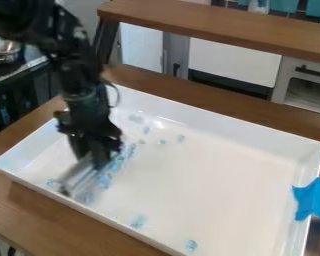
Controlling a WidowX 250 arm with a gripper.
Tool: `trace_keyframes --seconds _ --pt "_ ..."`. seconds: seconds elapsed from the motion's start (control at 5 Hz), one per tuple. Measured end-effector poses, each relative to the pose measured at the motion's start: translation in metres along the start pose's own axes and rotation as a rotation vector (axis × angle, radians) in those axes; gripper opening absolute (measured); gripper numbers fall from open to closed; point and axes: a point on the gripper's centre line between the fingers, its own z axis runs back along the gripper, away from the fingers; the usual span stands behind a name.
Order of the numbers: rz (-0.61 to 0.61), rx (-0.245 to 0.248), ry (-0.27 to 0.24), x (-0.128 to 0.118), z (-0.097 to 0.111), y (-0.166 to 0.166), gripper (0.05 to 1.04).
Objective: Sweep into pile
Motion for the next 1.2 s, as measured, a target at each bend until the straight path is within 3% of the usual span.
trace_keyframes --seconds 0.4,0.6,0.8,1.0,1.2 --pt "-0.045 0.103 -0.079 -0.004 -0.006 0.031 0.368" --pt "-0.051 0.065 -0.095 -0.007 -0.001 0.017 0.368" --pt "-0.013 -0.01 -0.105 0.012 0.017 -0.021 0.368" --pt "0.046 -0.04 -0.113 0.043 0.03 -0.057 0.368" --pt "0.095 -0.039 -0.103 0.062 0.021 -0.09 0.368"
